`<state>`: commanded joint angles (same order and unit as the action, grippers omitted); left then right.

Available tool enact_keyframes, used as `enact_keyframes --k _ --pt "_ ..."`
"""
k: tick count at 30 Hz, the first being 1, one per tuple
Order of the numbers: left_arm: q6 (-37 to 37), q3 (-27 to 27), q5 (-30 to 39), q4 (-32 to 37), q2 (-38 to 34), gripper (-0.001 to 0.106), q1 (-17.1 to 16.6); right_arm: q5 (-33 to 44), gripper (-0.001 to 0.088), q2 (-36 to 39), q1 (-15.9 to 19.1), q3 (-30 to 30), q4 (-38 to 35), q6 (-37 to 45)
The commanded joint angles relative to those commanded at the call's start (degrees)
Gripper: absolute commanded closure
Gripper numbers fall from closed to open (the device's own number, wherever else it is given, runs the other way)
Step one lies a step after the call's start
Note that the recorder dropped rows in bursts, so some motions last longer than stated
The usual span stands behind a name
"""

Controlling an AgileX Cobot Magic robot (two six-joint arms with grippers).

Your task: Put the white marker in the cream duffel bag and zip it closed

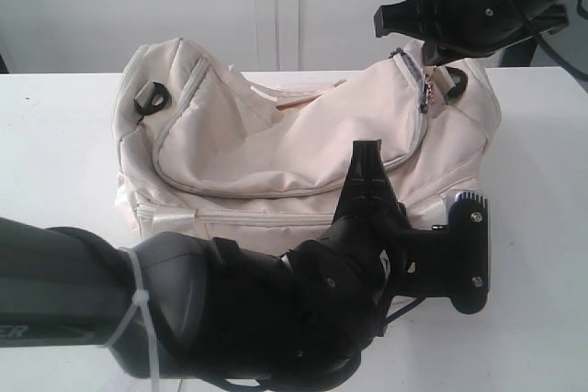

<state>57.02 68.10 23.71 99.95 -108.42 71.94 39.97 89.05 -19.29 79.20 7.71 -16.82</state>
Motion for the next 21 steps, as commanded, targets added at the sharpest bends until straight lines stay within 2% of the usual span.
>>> enact_keyframes --k 21 --pt "0.0 0.0 -0.1 0.0 0.0 0.105 0.0 -9.2 0.0868 1.4 0.0 0.0 1.1 -1.8"
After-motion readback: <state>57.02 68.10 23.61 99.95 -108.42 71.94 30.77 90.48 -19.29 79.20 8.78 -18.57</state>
